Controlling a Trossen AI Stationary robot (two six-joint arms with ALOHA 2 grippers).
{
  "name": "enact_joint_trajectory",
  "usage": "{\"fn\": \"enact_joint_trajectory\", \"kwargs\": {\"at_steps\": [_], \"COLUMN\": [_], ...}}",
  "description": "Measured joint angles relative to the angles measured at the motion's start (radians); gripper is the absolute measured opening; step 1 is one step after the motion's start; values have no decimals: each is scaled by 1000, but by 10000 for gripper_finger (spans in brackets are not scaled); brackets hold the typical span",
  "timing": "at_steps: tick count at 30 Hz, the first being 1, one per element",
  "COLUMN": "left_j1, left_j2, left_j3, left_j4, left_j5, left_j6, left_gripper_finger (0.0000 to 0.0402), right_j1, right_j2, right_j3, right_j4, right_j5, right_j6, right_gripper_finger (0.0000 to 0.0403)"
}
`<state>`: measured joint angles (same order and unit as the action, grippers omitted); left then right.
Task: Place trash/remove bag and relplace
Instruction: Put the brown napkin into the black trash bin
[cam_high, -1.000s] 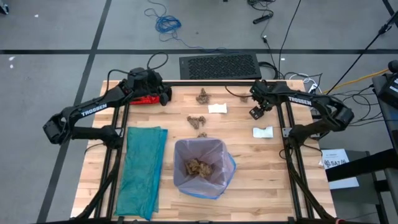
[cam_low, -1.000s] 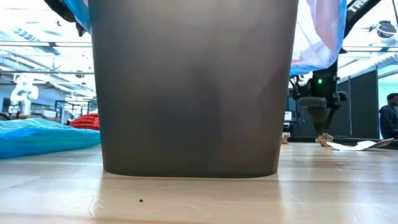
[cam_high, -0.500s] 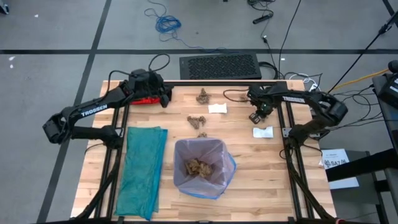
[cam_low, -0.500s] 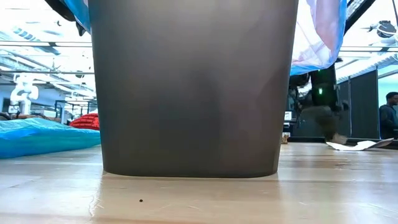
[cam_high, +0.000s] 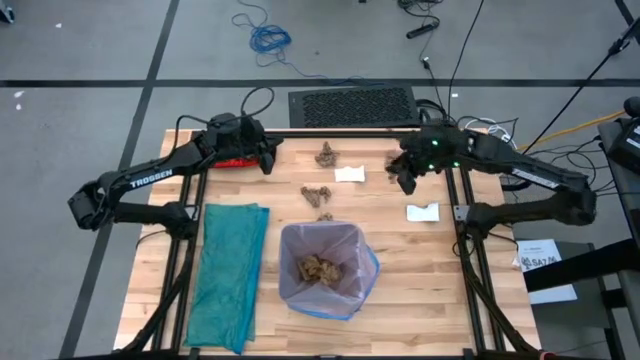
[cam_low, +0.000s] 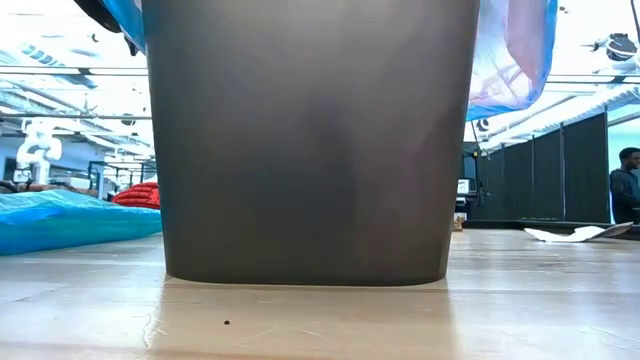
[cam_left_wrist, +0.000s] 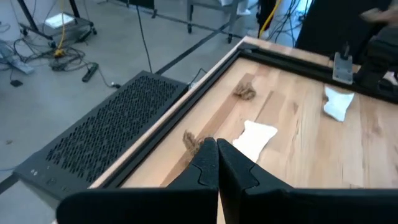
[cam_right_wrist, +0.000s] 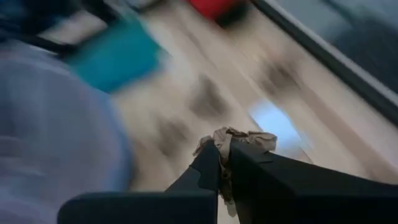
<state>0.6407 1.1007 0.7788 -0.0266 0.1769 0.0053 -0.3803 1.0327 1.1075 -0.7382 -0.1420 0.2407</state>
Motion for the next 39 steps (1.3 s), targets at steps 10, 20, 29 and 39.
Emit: {"fn": "enact_joint_trajectory", "kwargs": {"at_steps": [10, 20, 29, 39], "left_j1": [0, 0, 0, 0], "left_j2": [0, 0, 0, 1], "left_j3": [8, 30, 6, -277], "left_j4": [22, 8, -205, 165], "left_j5": [-1, -2, -18, 159], "left_j6": [10, 182, 294, 262], "left_gripper_finger": [0, 22, 115, 134], "right_j1": [318, 428, 462, 438], "right_j2": [183, 401, 450, 448], "right_j3": [48, 216, 352, 434], "right_j4": [333, 336, 302, 284], "right_j5": [-18, -21, -16, 88], "right_j6": [-69, -106, -78, 17], "right_gripper_finger": [7, 135, 271, 298]}}
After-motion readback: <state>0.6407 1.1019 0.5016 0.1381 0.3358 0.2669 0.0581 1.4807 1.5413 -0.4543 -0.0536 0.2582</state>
